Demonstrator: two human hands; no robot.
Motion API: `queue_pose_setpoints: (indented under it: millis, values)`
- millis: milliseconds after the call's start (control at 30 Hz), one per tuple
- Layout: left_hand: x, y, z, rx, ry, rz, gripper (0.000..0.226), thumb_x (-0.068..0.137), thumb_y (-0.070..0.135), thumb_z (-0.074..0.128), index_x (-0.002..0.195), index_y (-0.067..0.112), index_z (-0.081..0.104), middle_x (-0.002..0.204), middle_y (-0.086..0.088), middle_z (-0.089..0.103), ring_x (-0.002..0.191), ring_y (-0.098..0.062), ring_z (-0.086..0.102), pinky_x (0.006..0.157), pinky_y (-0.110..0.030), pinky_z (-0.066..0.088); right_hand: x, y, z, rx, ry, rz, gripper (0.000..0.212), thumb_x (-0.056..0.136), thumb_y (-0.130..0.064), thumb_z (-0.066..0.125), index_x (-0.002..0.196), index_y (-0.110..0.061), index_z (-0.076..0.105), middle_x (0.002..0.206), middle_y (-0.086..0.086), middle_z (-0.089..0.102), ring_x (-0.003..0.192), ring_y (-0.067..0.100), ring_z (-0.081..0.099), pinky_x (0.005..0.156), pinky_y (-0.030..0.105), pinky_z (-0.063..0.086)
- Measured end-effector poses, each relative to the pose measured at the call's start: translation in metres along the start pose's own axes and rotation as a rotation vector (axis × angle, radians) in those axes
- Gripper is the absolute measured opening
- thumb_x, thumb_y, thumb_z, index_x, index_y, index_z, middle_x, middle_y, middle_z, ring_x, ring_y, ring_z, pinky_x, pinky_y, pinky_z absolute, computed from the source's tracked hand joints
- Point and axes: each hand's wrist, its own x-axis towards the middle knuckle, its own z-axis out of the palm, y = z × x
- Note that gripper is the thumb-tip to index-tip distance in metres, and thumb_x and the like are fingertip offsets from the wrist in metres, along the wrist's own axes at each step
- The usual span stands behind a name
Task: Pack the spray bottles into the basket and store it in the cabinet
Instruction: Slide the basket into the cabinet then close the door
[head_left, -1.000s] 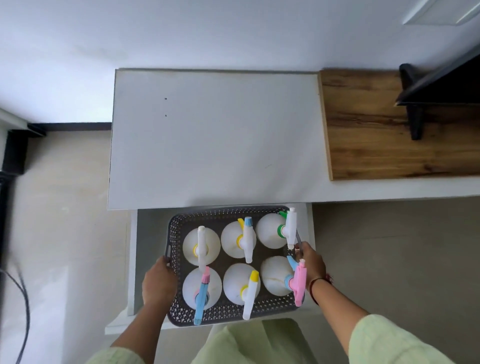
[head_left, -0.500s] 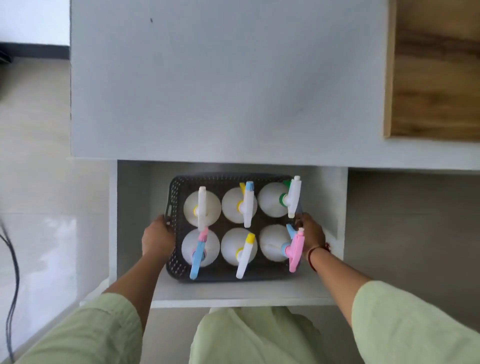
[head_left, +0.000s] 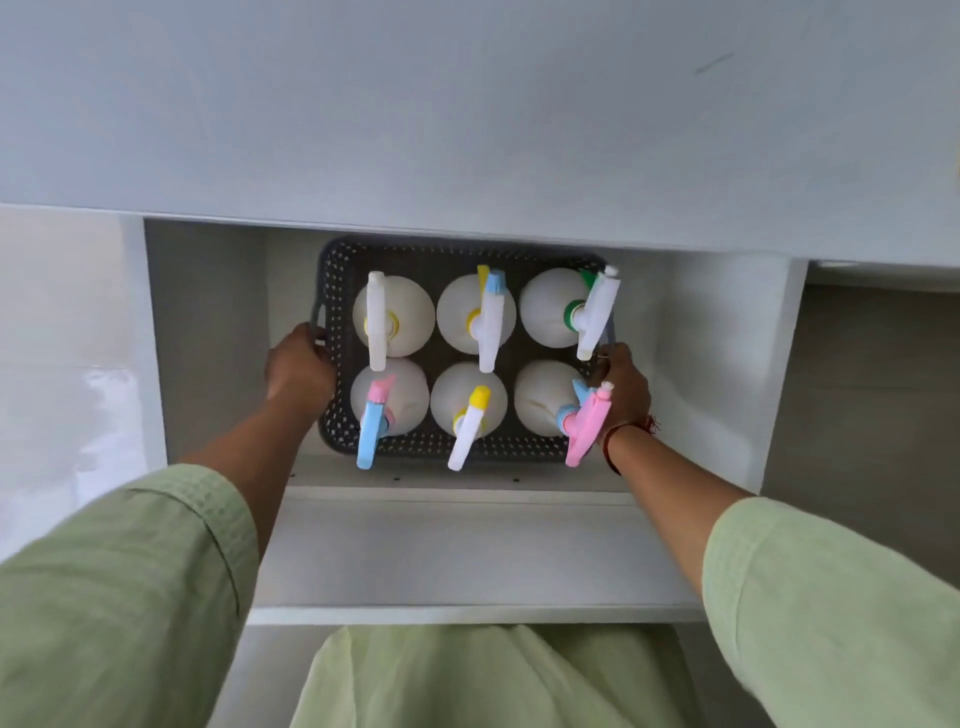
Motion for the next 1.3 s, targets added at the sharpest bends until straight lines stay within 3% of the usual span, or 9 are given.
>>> queue_pose_setpoints:
  millis: [267, 433, 567, 667, 767, 933, 1000, 1100, 1300]
  values:
    - [-0.020, -0.004, -0.013, -0.108, -0.085, -0.025, 0.039, 0.091, 0.011, 0.043, 0.130, 0.007, 0.042, 0.124, -0.024, 0.058, 0.112, -0.043, 0.055, 0.095, -0.045, 0.044, -0.002, -0.001, -0.011, 0.025, -0.068, -0.025, 0.025, 0.096, -0.020, 0.044, 0.114, -0.003, 0.049, 0.109, 0.022, 0.065, 0.100, 0.039, 0.061, 0.077, 0.032, 0.042]
    - [-0.098, -0.032, -0.045, -0.106, -0.037, -0.033, 0.049, 0.090, 0.017, 0.052, 0.136, 0.006, 0.036, 0.135, -0.025, 0.045, 0.119, -0.044, 0.048, 0.099, -0.048, 0.040, -0.035, -0.007, -0.041, 0.150, -0.066, 0.017, 0.040, 0.093, -0.023, 0.050, 0.131, -0.011, 0.041, 0.122, 0.015, 0.063, 0.109, 0.033, 0.059, 0.089, 0.033, 0.044]
    - [-0.156, -0.052, -0.066, 0.130, -0.151, 0.119, 0.062, 0.090, 0.040, 0.053, 0.141, 0.012, 0.031, 0.140, -0.019, 0.040, 0.124, -0.042, 0.045, 0.099, -0.055, 0.041, -0.079, 0.006, -0.061, 0.234, -0.115, 0.020, 0.048, 0.091, -0.034, 0.056, 0.130, -0.011, 0.042, 0.122, 0.016, 0.059, 0.110, 0.031, 0.058, 0.084, 0.028, 0.041]
    - [-0.186, -0.067, -0.072, 0.209, -0.266, 0.244, 0.091, 0.076, 0.070, 0.051, 0.145, 0.016, 0.024, 0.149, -0.012, 0.033, 0.132, -0.038, 0.039, 0.106, -0.053, 0.036, -0.117, 0.022, -0.068, 0.244, -0.223, -0.073, 0.057, 0.082, -0.048, 0.065, 0.125, -0.018, 0.045, 0.111, 0.005, 0.056, 0.105, 0.023, 0.056, 0.085, 0.029, 0.043]
    - [-0.205, -0.082, -0.068, 0.322, -0.341, 0.367, 0.119, 0.056, 0.089, 0.044, 0.148, 0.016, 0.021, 0.155, -0.009, 0.025, 0.141, -0.032, 0.029, 0.115, -0.051, 0.022, -0.149, 0.045, -0.067, 0.068, -0.350, -0.193, 0.066, 0.071, -0.053, 0.073, 0.123, -0.022, 0.046, 0.110, -0.001, 0.053, 0.106, 0.019, 0.053, 0.090, 0.031, 0.044]
    - [-0.201, -0.085, -0.060, 0.340, -0.217, 0.434, 0.113, 0.061, 0.062, 0.072, 0.149, 0.014, 0.020, 0.159, -0.013, 0.014, 0.144, -0.036, 0.021, 0.118, -0.050, 0.016, -0.175, 0.063, -0.057, -0.456, -0.609, -0.482, 0.086, 0.061, -0.074, 0.064, 0.131, -0.029, 0.042, 0.128, -0.003, 0.050, 0.119, 0.020, 0.047, 0.100, 0.039, 0.041]
    - [-0.197, -0.084, -0.061, 0.344, -0.170, 0.437, 0.118, 0.058, 0.062, 0.075, 0.150, 0.013, 0.019, 0.160, -0.016, 0.008, 0.147, -0.035, 0.013, 0.117, -0.046, 0.009, -0.175, 0.065, -0.051, -0.651, -0.599, -0.660, 0.069, 0.074, -0.060, 0.061, 0.131, -0.030, 0.040, 0.130, -0.005, 0.047, 0.121, 0.020, 0.045, 0.099, 0.037, 0.038]
    - [-0.200, -0.083, -0.062, 0.331, -0.106, 0.416, 0.121, 0.054, 0.062, 0.077, 0.149, 0.013, 0.020, 0.159, -0.020, 0.005, 0.147, -0.036, 0.005, 0.117, -0.045, 0.006, -0.171, 0.063, -0.050, -0.693, -0.509, -0.698, 0.060, 0.079, -0.036, 0.064, 0.133, -0.030, 0.039, 0.130, -0.005, 0.046, 0.122, 0.020, 0.044, 0.099, 0.034, 0.035]
    - [-0.190, -0.065, -0.069, 0.424, -0.168, 0.436, 0.128, 0.056, 0.056, 0.080, 0.151, 0.021, 0.002, 0.157, -0.014, -0.018, 0.142, -0.028, -0.020, 0.118, -0.043, -0.004, -0.166, 0.045, -0.061, -0.791, -0.448, -0.780, 0.059, 0.073, -0.025, 0.064, 0.128, -0.028, 0.044, 0.125, -0.003, 0.049, 0.116, 0.022, 0.048, 0.097, 0.035, 0.033]
